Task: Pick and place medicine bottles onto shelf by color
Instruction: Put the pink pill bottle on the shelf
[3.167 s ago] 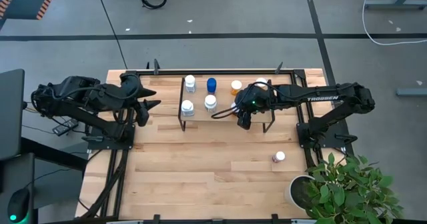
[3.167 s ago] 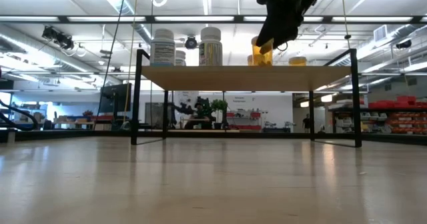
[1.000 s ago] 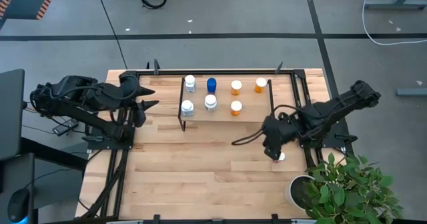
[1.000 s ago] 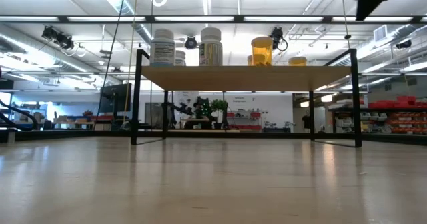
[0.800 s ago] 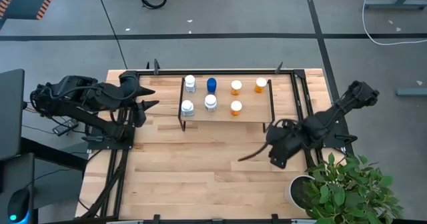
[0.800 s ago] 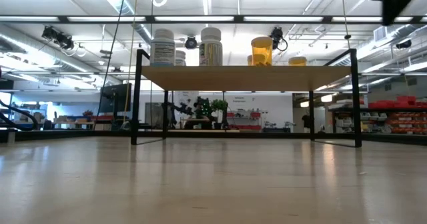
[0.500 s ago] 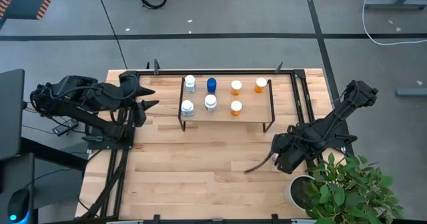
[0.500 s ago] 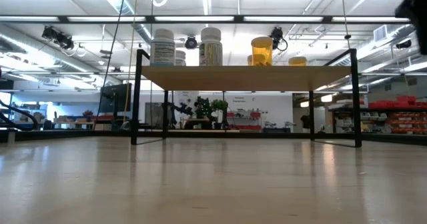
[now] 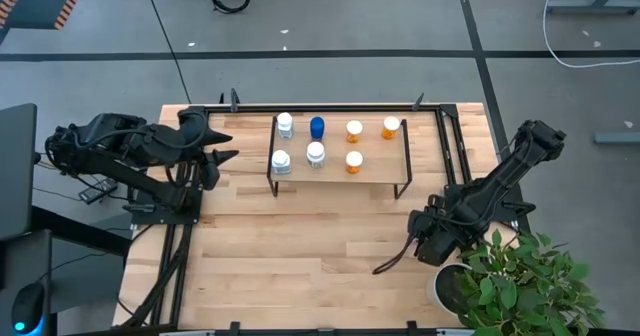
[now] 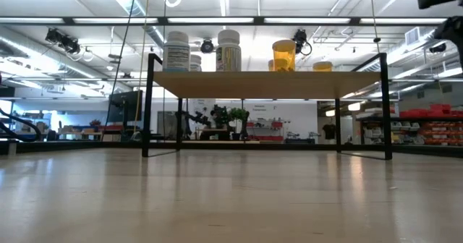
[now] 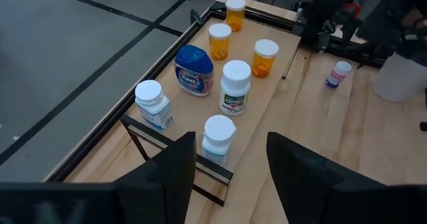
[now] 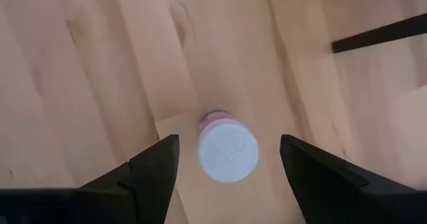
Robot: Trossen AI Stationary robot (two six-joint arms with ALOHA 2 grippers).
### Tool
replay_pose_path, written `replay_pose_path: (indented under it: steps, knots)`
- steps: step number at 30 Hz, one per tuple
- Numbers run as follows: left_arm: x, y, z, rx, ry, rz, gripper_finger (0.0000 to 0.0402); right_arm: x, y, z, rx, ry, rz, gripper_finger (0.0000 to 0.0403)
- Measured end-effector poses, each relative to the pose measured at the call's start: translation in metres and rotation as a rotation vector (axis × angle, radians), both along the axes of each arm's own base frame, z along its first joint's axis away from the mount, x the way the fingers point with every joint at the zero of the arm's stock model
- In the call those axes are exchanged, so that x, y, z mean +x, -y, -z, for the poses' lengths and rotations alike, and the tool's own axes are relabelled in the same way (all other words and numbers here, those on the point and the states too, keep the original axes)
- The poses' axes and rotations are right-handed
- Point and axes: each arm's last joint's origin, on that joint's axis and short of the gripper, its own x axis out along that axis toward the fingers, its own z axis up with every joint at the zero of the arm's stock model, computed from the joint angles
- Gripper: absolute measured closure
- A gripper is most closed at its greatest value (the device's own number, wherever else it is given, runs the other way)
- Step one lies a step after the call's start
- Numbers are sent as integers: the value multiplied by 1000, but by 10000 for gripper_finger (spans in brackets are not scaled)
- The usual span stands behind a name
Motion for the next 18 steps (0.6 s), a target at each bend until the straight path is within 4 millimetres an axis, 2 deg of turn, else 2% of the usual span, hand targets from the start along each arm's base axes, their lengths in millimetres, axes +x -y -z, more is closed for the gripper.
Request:
replay_pose_path:
  steps: [9,18]
  knots:
    - [1,0,0,-9,2,-7,212,-8,-5,23,32,14,20,134]
    - [1,0,0,-14,4,-11,212,-13,-3,31,9,8,55,134]
